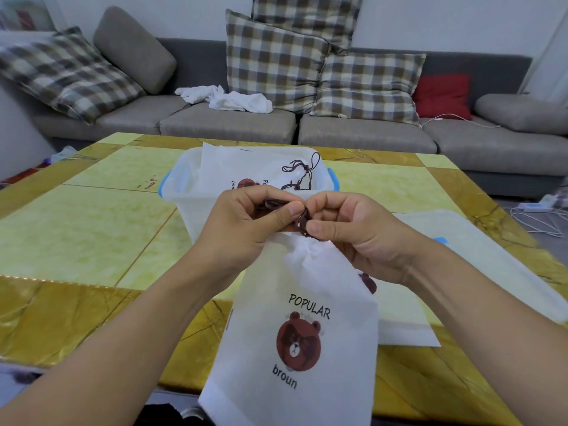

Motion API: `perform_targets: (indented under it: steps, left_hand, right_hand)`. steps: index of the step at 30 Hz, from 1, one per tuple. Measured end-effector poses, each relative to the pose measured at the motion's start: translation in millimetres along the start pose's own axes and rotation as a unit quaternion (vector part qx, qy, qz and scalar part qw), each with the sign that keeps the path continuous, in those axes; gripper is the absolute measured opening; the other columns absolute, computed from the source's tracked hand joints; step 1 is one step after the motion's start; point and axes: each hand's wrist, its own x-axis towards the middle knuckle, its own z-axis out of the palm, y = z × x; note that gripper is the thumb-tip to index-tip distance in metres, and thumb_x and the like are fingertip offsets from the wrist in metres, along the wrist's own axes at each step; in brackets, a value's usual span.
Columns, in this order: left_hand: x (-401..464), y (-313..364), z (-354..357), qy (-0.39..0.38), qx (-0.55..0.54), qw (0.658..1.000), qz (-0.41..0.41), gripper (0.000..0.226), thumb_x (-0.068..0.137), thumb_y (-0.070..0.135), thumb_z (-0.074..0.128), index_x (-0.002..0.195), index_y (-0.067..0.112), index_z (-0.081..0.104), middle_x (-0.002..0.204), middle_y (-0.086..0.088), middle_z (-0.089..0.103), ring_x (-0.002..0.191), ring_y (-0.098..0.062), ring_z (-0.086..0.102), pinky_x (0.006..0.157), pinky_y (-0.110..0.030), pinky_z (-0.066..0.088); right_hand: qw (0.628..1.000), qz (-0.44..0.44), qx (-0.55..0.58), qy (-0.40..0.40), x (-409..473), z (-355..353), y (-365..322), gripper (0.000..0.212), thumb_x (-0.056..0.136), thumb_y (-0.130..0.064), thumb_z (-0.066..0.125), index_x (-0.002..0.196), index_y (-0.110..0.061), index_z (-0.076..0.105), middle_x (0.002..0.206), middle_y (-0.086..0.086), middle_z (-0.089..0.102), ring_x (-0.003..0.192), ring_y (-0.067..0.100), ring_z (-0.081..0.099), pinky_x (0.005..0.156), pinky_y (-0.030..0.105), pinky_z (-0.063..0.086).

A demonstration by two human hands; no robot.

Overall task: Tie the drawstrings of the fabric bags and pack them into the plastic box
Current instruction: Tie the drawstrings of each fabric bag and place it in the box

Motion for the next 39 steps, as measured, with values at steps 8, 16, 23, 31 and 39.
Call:
perform_targets:
  steps: [8, 16, 23, 31, 39]
  left_hand:
    - [-3, 0, -1, -0.01, 0.014, 1.0, 0.003, 0.015, 0.076, 0.016, 0.07, 0.085, 0.005, 0.073, 0.077, -0.006, 0.075, 0.075, -0.019, 0.071, 0.076, -0.028, 0.059]
    - [-2, 1, -2, -0.002, 0.023, 1.0, 0.002, 0.013, 0.073, 0.015, 0.071, 0.084, 0.009, 0.074, 0.074, 0.002, 0.074, 0.073, -0.012, 0.071, 0.079, -0.026, 0.06]
    - [-1, -4, 2, 0.028, 0.092, 0.994, 0.053, 0.011, 0.077, 0.016, 0.074, 0.085, 0.009, 0.075, 0.078, -0.006, 0.076, 0.073, -0.014, 0.071, 0.072, -0.022, 0.056]
    - [0, -5, 3, 0.032, 0.141, 0.987, 0.077, 0.007, 0.081, 0.006, 0.077, 0.083, 0.014, 0.077, 0.079, -0.002, 0.077, 0.074, -0.012, 0.072, 0.074, -0.026, 0.06]
    - [1, -5, 1, 0.01, 0.137, 0.988, 0.064, 0.005, 0.082, 0.007, 0.075, 0.085, 0.011, 0.077, 0.079, -0.007, 0.076, 0.071, -0.019, 0.072, 0.075, -0.031, 0.061]
  right_hand:
    - [0.995, 0.044, -0.089, 0.01, -6, -10, -9, 0.013, 0.068, -0.015, 0.077, 0.08, -0.009, 0.076, 0.073, 0.005, 0.067, 0.073, 0.025, 0.054, 0.064, 0.024, 0.043]
    - [0.996, 0.082, -0.041, 0.001, -14, -19, -11, 0.015, 0.09, -0.022, 0.067, 0.097, -0.008, 0.066, 0.089, 0.012, 0.057, 0.067, 0.014, 0.054, 0.06, 0.019, 0.048]
    - [0.998, 0.063, -0.019, -0.025, -8, -13, -6, 0.042, 0.088, -0.027, 0.069, 0.122, -0.003, 0.068, 0.11, 0.014, 0.065, 0.093, 0.028, 0.052, 0.08, 0.032, 0.048]
    - [0.978, -0.034, -0.184, 0.088, -4, 3, -4, 0.019, 0.078, -0.008, 0.082, 0.093, 0.002, 0.074, 0.087, 0.024, 0.072, 0.077, 0.022, 0.063, 0.077, 0.036, 0.048]
    - [0.978, -0.015, -0.205, 0.042, -7, 1, -9, 0.003, 0.09, -0.006, 0.071, 0.09, -0.006, 0.074, 0.077, 0.005, 0.07, 0.066, 0.011, 0.064, 0.059, 0.019, 0.05]
